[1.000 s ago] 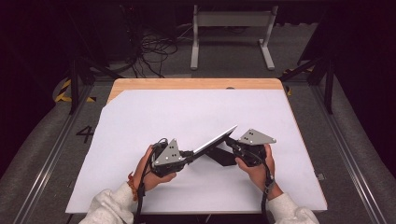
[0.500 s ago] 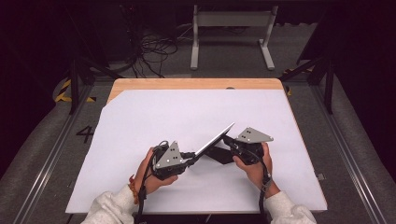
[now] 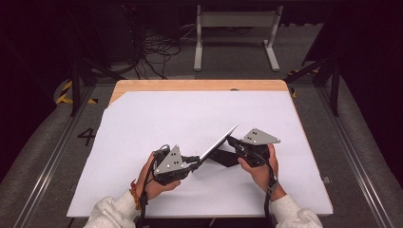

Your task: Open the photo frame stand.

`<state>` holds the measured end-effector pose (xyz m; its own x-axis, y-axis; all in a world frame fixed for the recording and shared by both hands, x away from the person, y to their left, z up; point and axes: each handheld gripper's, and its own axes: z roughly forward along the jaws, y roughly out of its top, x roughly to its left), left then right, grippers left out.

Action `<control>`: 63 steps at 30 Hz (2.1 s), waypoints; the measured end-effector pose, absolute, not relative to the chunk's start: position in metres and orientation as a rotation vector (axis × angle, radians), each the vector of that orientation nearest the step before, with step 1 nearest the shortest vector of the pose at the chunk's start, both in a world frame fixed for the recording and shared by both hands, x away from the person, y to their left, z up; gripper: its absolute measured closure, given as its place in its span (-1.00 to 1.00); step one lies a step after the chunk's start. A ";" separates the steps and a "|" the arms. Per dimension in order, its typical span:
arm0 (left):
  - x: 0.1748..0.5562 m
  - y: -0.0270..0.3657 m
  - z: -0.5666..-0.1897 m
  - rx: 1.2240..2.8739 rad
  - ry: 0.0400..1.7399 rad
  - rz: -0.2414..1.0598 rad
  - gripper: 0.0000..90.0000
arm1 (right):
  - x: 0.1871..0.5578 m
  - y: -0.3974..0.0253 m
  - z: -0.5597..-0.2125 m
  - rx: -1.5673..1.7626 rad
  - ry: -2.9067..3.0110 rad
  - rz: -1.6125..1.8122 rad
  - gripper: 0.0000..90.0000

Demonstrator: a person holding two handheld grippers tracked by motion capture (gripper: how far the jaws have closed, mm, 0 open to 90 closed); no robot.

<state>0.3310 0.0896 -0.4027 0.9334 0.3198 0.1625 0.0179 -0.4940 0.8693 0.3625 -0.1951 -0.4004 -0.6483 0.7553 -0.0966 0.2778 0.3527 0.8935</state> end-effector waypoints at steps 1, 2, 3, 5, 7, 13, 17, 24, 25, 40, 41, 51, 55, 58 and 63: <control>0.331 0.089 -0.403 2.064 0.240 0.370 0.75 | 0.363 -0.194 -0.400 0.894 2.116 1.264 1.00; 0.330 0.089 -0.403 2.065 0.242 0.371 0.75 | 0.364 -0.193 -0.400 0.890 2.112 1.264 1.00; 0.330 0.089 -0.403 2.067 0.240 0.370 0.74 | 0.365 -0.192 -0.400 0.887 2.112 1.260 1.00; 0.329 0.088 -0.403 2.066 0.240 0.379 0.74 | 0.366 -0.191 -0.400 0.883 2.113 1.261 1.00; 0.328 0.087 -0.403 2.065 0.240 0.372 0.73 | 0.367 -0.191 -0.400 0.881 2.116 1.263 1.00; 0.326 0.085 -0.403 2.065 0.237 0.373 0.69 | 0.369 -0.182 -0.403 0.856 2.140 1.266 1.00; 0.325 0.082 -0.403 2.061 0.235 0.372 0.66 | 0.368 -0.177 -0.402 0.832 2.148 1.270 1.00; 0.325 0.079 -0.404 2.054 0.237 0.377 0.63 | 0.364 -0.172 -0.401 0.800 2.152 1.280 1.00; 0.325 0.079 -0.404 2.052 0.240 0.375 0.63 | 0.363 -0.172 -0.401 0.798 2.153 1.278 1.00; 0.325 0.077 -0.405 2.049 0.235 0.374 0.61 | 0.347 -0.171 -0.392 0.744 2.166 1.312 1.00; 0.325 0.077 -0.405 2.051 0.234 0.376 0.61 | 0.347 -0.171 -0.392 0.744 2.166 1.312 1.00; 0.321 0.083 -0.399 2.045 0.192 0.375 0.69 | 0.351 -0.176 -0.393 0.782 2.179 1.314 0.96; 0.320 0.085 -0.400 2.063 0.182 0.362 0.78 | 0.351 -0.176 -0.393 0.783 2.177 1.319 0.96; 0.318 0.084 -0.402 2.074 0.173 0.358 0.80 | 0.350 -0.175 -0.392 0.782 2.176 1.321 0.97; 0.317 0.081 -0.403 2.071 0.164 0.351 0.80 | 0.349 -0.174 -0.392 0.781 2.177 1.326 0.98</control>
